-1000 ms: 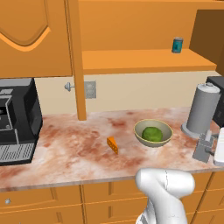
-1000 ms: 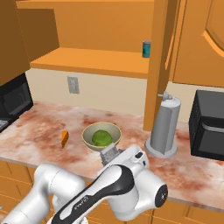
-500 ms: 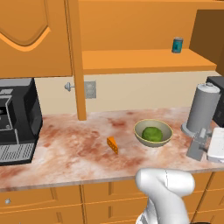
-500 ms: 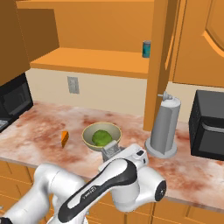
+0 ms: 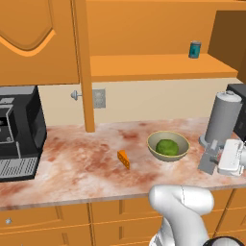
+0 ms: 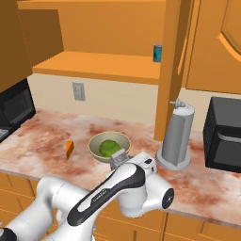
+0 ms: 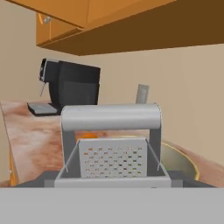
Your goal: Pick the cheese from the fridge and the cheese grater from the cabinet and place them next to the salad bowl.
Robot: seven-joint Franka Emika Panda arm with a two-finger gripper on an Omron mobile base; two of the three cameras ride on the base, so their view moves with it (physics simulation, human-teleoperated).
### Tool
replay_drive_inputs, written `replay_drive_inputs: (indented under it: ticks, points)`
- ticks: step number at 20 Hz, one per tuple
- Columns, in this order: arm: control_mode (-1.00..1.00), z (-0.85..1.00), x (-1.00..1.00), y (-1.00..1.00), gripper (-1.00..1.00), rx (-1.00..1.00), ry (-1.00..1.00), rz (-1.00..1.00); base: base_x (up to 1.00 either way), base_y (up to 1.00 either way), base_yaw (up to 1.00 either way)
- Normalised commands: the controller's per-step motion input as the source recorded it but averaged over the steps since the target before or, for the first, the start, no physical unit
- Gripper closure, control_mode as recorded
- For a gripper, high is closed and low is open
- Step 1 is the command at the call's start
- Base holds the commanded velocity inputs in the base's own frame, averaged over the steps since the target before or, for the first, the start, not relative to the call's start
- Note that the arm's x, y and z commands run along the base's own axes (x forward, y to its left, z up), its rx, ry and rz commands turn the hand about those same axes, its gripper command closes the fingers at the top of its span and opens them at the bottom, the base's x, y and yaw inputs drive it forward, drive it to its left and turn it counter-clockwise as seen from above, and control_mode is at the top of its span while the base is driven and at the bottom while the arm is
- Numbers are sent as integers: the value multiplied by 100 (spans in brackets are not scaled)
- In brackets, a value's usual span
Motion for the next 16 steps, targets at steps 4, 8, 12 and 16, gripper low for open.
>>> replay_drive_inputs:
  ticks: [4,8,12,16]
  points:
    - [-100,-32,29,0,100,0,3,0,0,0,0]
    - [-100,-35,44,0,100,0,5,0,0,0,0]
    - [-100,-43,33,1,100,1,0,0,0,0,0]
    - [-100,-49,31,0,100,5,0,0,0,0,0]
